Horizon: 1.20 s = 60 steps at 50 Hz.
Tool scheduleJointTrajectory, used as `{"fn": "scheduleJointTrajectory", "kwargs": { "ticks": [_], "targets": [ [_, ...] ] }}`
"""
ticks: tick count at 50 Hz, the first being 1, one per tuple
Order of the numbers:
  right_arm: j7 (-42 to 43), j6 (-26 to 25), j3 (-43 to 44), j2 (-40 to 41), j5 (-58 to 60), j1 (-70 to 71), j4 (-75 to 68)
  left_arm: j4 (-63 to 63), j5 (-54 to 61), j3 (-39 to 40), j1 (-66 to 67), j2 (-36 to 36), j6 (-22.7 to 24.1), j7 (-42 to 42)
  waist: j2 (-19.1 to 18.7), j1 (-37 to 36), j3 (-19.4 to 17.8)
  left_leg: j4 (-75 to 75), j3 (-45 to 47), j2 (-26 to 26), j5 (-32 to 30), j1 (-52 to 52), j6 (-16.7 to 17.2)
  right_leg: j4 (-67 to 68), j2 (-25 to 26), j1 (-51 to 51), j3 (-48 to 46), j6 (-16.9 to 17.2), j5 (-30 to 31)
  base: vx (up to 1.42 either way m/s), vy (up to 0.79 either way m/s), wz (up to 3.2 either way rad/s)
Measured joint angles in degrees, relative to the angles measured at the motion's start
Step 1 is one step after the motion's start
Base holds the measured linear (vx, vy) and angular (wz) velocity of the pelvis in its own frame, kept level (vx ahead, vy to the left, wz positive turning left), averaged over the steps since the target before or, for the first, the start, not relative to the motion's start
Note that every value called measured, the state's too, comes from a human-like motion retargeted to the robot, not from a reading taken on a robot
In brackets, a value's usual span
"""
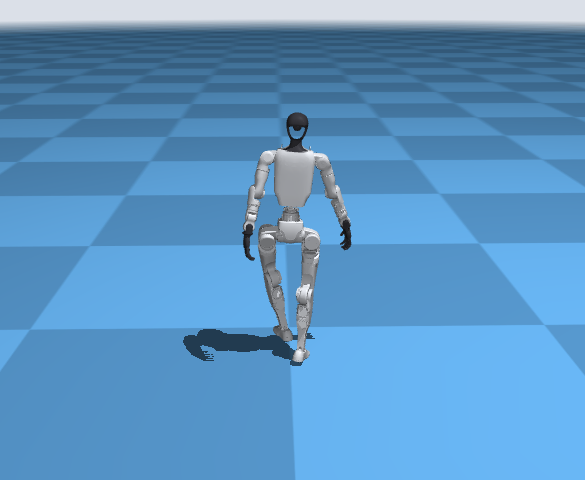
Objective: Walk run
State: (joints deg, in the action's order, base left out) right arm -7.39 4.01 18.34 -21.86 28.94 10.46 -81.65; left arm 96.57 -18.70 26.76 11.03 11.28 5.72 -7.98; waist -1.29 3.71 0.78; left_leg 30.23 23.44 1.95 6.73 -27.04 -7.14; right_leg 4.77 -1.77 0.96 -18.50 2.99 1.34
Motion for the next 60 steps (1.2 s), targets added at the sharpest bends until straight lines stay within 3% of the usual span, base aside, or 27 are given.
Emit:
{"fn": "scheduleJointTrajectory", "kwargs": {
  "ticks": [4,7,10,12,13,15,16,19,23,25,32,35,37,38,40,43,46,48,49,50,52,56,60],
  "targets": [
    [0.96,0.06,-0.47,-3.1,2.15,1.85,1.11,0.83,5.79,4.18,2.61,0.14,-0.93,-0.47,0.42,-3.45,-0.14,-18.46,7.23,2.8,2.02,0.19,-1.29,-1.19,2.93,4.97,-4.29,0.68,-1.33,0.68,-0.1,0.91],
    [1.0,-0.38,-1.27,-3.06,3.2,2.66,1.35,0.83,10.49,6.98,5.49,-1.04,-1.6,-0.97,2.38,-3.61,0.78,-25.16,13.31,5.92,-1.28,3.11,-7.86,-0.28,3.28,8.08,-6.12,2.07,0.54,0.85,-0.13,0.75],
    [0.78,-0.47,-2.26,-0.29,4.6,2.08,1.58,0.83,14.6,8.69,8.24,-2.14,-4.2,-1.86,4.41,-6.2,2.63,-22.56,16.48,3.19,-6.92,4.34,-7.86,3.97,2.76,9.19,-4.34,4.73,11.29,0.95,-0.1,-0.31],
    [1.33,0.24,-2.48,2.58,5.81,0.56,1.84,0.83,15.28,10.95,7.59,-3.72,-4.33,-1.51,4.53,-6.4,2.89,-17.32,7.09,1.95,-3.53,2.91,-7.86,8.78,2.66,8.98,-3.77,3.6,22.84,0.96,-0.14,0.04],
    [1.74,1.11,-3.0,3.73,6.21,-0.43,1.56,0.83,15.43,11.94,6.89,-4.71,-3.35,-1.0,3.74,-6.25,2.6,-15.01,7.37,0.3,-1.59,4.43,-7.86,13.52,3.45,7.93,-1.42,2.11,27.2,1.07,-0.02,0.72],
    [2.0,2.56,-3.49,4.71,7.41,-2.51,-0.03,0.83,16.61,12.03,4.85,-6.29,-0.88,-0.59,3.5,-5.08,1.14,-13.46,9.63,0.84,1.04,10.6,-7.86,31.28,1.17,4.17,0.09,-1.5,28.66,0.96,0.07,1.42],
    [1.81,2.21,-3.63,5.15,7.94,-3.25,-1.18,0.83,17.9,11.1,3.05,-6.71,0.14,-1.34,1.77,-4.55,1.3,-14.84,6.96,0.93,0.92,12.18,-7.86,33.07,3.19,2.91,0.97,-1.73,28.66,0.75,0.15,1.75],
    [1.68,0.37,-2.56,6.27,10.19,-6.4,-3.96,-1.31,20.46,7.35,-2.37,-7.98,1.72,-4.43,-4.34,-3.72,2.53,-17.74,-1.18,-0.47,-0.53,14.18,-7.86,33.26,8.53,-2.05,3.88,-2.03,23.14,0.77,0.21,1.87],
    [3.88,-0.27,1.06,8.1,11.32,-12.3,-7.95,-9.15,19.39,0.83,-8.94,-8.77,2.48,-6.34,-7.14,0.09,3.03,-20.51,-14.35,2.91,-1.74,18.53,-7.86,33.21,5.42,-9.56,3.73,-5.69,9.55,0.63,0.0,2.86],
    [3.29,-0.87,1.82,9.09,10.55,-15.12,-10.13,-13.88,16.91,-1.64,-12.03,-8.71,3.43,-6.82,-7.08,2.06,3.43,-20.98,-20.9,4.85,-1.95,20.19,-7.86,28.69,3.31,-12.77,4.26,-6.33,6.24,0.69,-0.17,2.94],
    [-0.36,-2.19,1.81,13.19,12.22,-21.25,-15.49,-23.23,11.41,-9.34,-23.01,-3.52,6.07,-14.26,-1.88,7.3,2.04,-21.78,-38.89,11.91,-1.41,29.29,-7.86,7.34,-0.94,-21.82,17.97,-3.04,4.77,0.66,-0.34,2.49],
    [-1.31,-2.5,1.51,13.88,15.95,-22.05,-15.74,-23.9,10.43,-10.64,-25.07,-1.65,6.94,-13.98,-0.37,7.95,0.34,-22.04,-41.71,12.72,-1.48,34.67,-7.86,-1.11,-2.7,-24.12,19.23,0.42,2.89,0.75,-0.36,1.37],
    [-0.98,-2.57,1.05,13.47,18.42,-22.3,-15.3,-22.95,9.86,-10.09,-24.72,-0.59,7.14,-12.63,-0.08,8.27,-0.3,-22.22,-41.14,12.6,-2.44,37.99,-7.86,-4.26,-3.68,-24.76,18.87,7.24,1.18,0.76,-0.29,0.64],
    [-0.61,-2.74,0.68,13.02,19.18,-22.27,-15.14,-22.12,9.52,-9.53,-24.11,-0.15,7.03,-11.85,-0.12,8.54,-0.23,-22.31,-40.56,12.59,-3.38,39.34,-7.86,-4.39,-4.08,-25.04,17.27,7.0,1.2,0.91,-0.33,0.37],
    [0.34,-3.59,0.14,11.57,19.66,-21.5,-15.33,-19.74,8.72,-7.91,-22.25,0.49,6.25,-10.31,0.14,9.28,0.99,-21.93,-39.07,13.3,-6.46,40.79,-7.26,-1.87,-2.03,-25.42,24.49,5.17,2.31,0.89,-0.32,0.37],
    [2.07,-5.36,1.3,9.74,18.06,-20.73,-15.72,-15.07,6.71,-5.25,-17.32,0.59,3.73,-8.31,-0.43,13.73,3.24,-16.03,-39.39,12.51,-16.43,41.09,-2.63,2.47,-3.04,-24.03,19.0,4.84,5.46,0.92,-0.44,1.22],
    [2.3,-6.9,3.14,8.24,14.0,-19.12,-15.75,-9.85,4.33,-3.29,-12.4,-0.75,0.34,-5.49,-1.56,13.66,4.63,-3.46,-32.66,10.37,-31.96,35.96,7.33,5.45,-2.81,-20.95,18.12,2.47,1.81,0.89,-0.43,0.87],
    [1.63,-7.56,2.85,7.23,10.89,-16.78,-15.75,-6.53,4.47,-3.27,-9.79,-1.18,-1.32,-4.2,-1.61,14.18,4.32,9.69,-24.08,5.7,-36.31,30.49,12.29,4.65,-3.1,-17.54,14.93,1.61,0.63,0.85,-0.35,0.9],
    [1.63,-7.73,2.63,6.84,9.79,-15.26,-15.72,-5.59,4.18,-3.23,-8.35,-1.43,-1.73,-4.57,-0.87,14.09,4.36,13.68,-19.5,3.59,-36.73,28.48,11.81,4.03,-3.92,-15.92,12.8,1.35,0.3,0.74,-0.31,0.77],
    [1.79,-7.83,2.49,6.5,8.89,-13.64,-15.67,-4.99,3.55,-3.04,-6.81,-1.78,-2.0,-5.3,0.26,13.74,4.57,16.12,-14.98,1.92,-36.73,26.83,10.13,3.49,-5.09,-14.44,10.6,1.11,-0.07,0.64,-0.28,0.62],
    [2.45,-7.42,1.94,6.29,7.98,-10.49,-14.0,-5.33,2.03,-3.17,-3.54,-2.94,-1.54,-7.31,2.6,12.66,4.33,18.77,-9.8,1.61,-28.94,22.98,4.83,2.52,-5.13,-11.76,13.7,0.56,-1.23,0.61,-0.27,0.31],
    [2.84,-5.83,-0.59,6.15,6.88,-5.42,-7.83,-5.61,-1.83,-1.99,2.42,-5.05,0.4,-7.41,4.1,5.37,2.43,20.39,-11.25,5.99,-17.62,11.26,4.86,-0.14,-3.74,-7.03,11.34,-0.27,-1.82,0.61,-0.22,-0.44],
    [3.89,-3.92,-2.24,5.48,6.61,-1.28,-1.83,-3.25,-3.39,-0.18,6.29,-5.85,-0.78,-4.76,4.04,0.66,1.37,8.16,-4.33,1.77,-9.57,4.54,0.73,-1.56,-0.54,-3.14,8.42,-1.51,-4.4,0.64,-0.21,0.27]
  ]
}}
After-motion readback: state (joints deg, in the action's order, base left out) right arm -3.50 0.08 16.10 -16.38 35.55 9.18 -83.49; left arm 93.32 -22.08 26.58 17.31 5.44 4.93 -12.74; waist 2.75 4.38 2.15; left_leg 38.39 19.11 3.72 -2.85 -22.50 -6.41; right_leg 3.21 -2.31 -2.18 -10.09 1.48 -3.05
